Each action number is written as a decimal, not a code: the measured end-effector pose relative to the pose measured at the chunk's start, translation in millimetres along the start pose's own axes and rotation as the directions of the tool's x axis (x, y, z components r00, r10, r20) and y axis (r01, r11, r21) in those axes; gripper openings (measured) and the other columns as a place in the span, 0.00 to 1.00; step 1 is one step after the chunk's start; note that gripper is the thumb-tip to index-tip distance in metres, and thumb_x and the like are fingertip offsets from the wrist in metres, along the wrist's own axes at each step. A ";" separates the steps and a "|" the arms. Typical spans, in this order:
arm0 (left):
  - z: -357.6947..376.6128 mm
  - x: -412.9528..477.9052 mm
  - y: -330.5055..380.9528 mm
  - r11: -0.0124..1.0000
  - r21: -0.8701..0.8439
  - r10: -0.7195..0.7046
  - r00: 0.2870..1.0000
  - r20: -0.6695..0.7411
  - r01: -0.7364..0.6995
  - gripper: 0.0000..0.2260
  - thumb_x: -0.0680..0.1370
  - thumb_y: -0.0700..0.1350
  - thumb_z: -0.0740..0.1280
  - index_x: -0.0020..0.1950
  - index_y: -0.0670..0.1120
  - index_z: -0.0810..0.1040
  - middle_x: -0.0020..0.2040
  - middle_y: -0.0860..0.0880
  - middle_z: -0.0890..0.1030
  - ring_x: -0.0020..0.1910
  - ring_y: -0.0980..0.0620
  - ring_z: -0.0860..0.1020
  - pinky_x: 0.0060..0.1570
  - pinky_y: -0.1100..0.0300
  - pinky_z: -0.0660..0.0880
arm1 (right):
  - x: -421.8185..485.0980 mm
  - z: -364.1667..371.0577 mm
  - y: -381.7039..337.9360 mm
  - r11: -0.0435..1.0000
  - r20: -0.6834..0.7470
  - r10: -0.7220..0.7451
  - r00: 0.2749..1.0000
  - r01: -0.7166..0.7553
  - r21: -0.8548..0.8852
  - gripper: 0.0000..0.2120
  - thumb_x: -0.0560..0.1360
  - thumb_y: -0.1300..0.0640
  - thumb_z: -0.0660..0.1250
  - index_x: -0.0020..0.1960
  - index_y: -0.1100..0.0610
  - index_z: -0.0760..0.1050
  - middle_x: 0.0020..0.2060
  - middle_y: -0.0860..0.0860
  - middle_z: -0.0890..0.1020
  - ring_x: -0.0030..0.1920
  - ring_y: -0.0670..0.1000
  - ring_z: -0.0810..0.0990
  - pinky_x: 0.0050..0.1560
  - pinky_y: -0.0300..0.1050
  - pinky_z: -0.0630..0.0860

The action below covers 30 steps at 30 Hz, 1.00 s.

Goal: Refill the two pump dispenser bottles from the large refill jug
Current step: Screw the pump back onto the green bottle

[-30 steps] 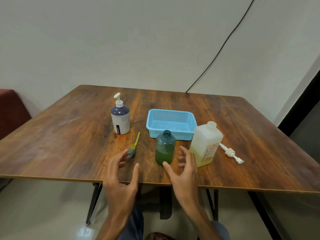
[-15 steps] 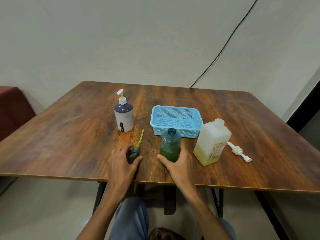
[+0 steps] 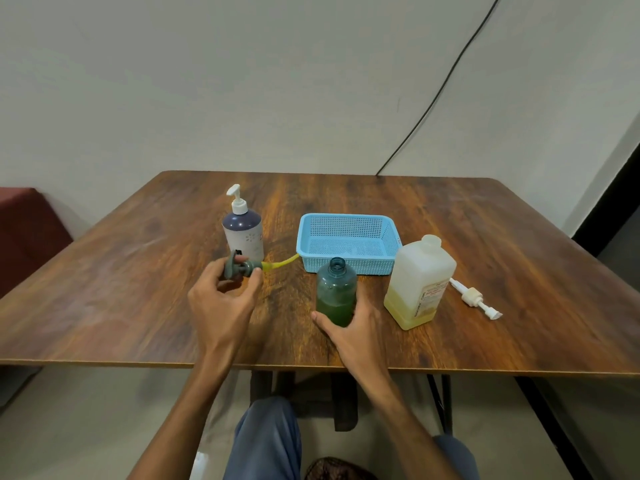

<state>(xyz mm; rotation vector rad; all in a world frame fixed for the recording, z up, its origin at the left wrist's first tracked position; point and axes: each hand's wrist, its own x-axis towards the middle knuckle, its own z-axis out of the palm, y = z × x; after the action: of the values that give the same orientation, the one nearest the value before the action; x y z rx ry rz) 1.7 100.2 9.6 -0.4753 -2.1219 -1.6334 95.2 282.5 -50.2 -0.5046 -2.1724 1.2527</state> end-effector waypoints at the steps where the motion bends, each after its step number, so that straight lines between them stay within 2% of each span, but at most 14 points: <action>1: -1.0 4.0 6.1 0.999 -0.033 0.004 1.000 -0.003 -0.004 0.14 0.75 0.48 0.75 0.57 0.45 0.82 0.50 0.51 0.84 0.49 0.57 0.83 0.49 0.60 0.82 | 0.0 -0.2 0.1 1.000 -0.001 0.001 1.000 -0.001 -0.006 0.36 0.66 0.39 0.78 0.70 0.41 0.65 0.62 0.37 0.74 0.62 0.39 0.72 0.58 0.33 0.68; 3: -3.1 11.1 20.4 0.993 -0.113 0.017 1.000 0.009 -0.016 0.13 0.74 0.51 0.74 0.56 0.47 0.82 0.49 0.53 0.85 0.49 0.57 0.83 0.48 0.63 0.82 | 0.1 -0.6 1.0 1.000 -0.001 -0.002 1.000 0.002 -0.011 0.36 0.66 0.39 0.78 0.69 0.41 0.65 0.62 0.37 0.75 0.63 0.40 0.73 0.60 0.37 0.70; 6: -3.6 19.7 41.3 0.982 -0.182 0.056 0.998 0.011 -0.053 0.11 0.74 0.47 0.76 0.56 0.48 0.83 0.49 0.54 0.85 0.47 0.57 0.84 0.48 0.65 0.81 | -0.1 -1.1 1.5 1.000 0.005 0.003 1.000 -0.002 -0.013 0.37 0.66 0.38 0.77 0.70 0.40 0.65 0.62 0.38 0.75 0.63 0.40 0.73 0.61 0.40 0.72; 9: -1.5 24.8 60.4 0.962 -0.265 0.083 0.996 0.040 -0.070 0.11 0.75 0.41 0.76 0.57 0.47 0.83 0.50 0.51 0.86 0.49 0.54 0.85 0.51 0.62 0.81 | 0.3 -1.2 2.3 0.999 -0.003 0.002 1.000 -0.002 -0.042 0.38 0.65 0.37 0.77 0.70 0.42 0.66 0.62 0.40 0.76 0.62 0.42 0.74 0.63 0.47 0.76; 12: 0.4 28.1 76.1 0.918 -0.396 0.056 0.993 0.107 -0.009 0.12 0.76 0.38 0.74 0.59 0.44 0.83 0.52 0.46 0.86 0.52 0.49 0.85 0.54 0.58 0.81 | -0.1 -1.5 0.9 0.999 -0.009 -0.002 1.000 0.001 -0.050 0.37 0.65 0.36 0.76 0.69 0.42 0.66 0.61 0.39 0.76 0.61 0.41 0.74 0.61 0.47 0.77; 17: 4.3 33.4 93.0 0.871 -0.491 0.052 0.990 0.133 0.020 0.12 0.76 0.39 0.74 0.60 0.42 0.83 0.50 0.45 0.86 0.46 0.52 0.84 0.43 0.64 0.79 | -1.1 -1.9 -0.1 0.999 -0.014 -0.009 1.000 0.008 -0.042 0.36 0.65 0.36 0.76 0.69 0.41 0.67 0.59 0.39 0.77 0.59 0.41 0.75 0.59 0.44 0.78; 22: 10.3 33.3 101.9 0.851 -0.524 0.065 0.985 0.163 0.030 0.10 0.76 0.39 0.75 0.57 0.46 0.84 0.48 0.49 0.87 0.44 0.53 0.84 0.42 0.65 0.79 | -1.7 -2.4 -0.3 0.999 -0.012 -0.013 1.000 0.012 -0.039 0.37 0.65 0.35 0.75 0.70 0.41 0.66 0.60 0.38 0.76 0.59 0.39 0.74 0.59 0.40 0.76; 25: 13.5 32.7 102.8 0.858 -0.514 0.082 0.983 0.167 0.015 0.10 0.76 0.39 0.75 0.55 0.50 0.84 0.47 0.50 0.88 0.44 0.53 0.84 0.43 0.65 0.79 | -1.8 -2.3 -0.2 1.000 -0.004 -0.009 1.000 0.009 -0.027 0.37 0.66 0.35 0.75 0.70 0.41 0.65 0.61 0.38 0.76 0.60 0.39 0.74 0.60 0.41 0.76; 30: 24.9 30.5 100.4 0.915 -0.401 0.059 0.973 0.221 0.036 0.12 0.75 0.39 0.76 0.57 0.43 0.85 0.47 0.47 0.87 0.46 0.44 0.85 0.49 0.53 0.83 | -1.7 -2.4 -0.4 1.000 -0.008 -0.021 1.000 0.021 -0.021 0.37 0.66 0.37 0.76 0.70 0.42 0.66 0.61 0.38 0.77 0.61 0.41 0.75 0.61 0.46 0.78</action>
<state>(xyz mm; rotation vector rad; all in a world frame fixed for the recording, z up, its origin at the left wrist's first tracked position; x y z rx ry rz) 23.6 150.1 102.7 -0.8390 -1.9205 -2.1090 98.0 282.8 -49.4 -0.4931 -2.1806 1.2156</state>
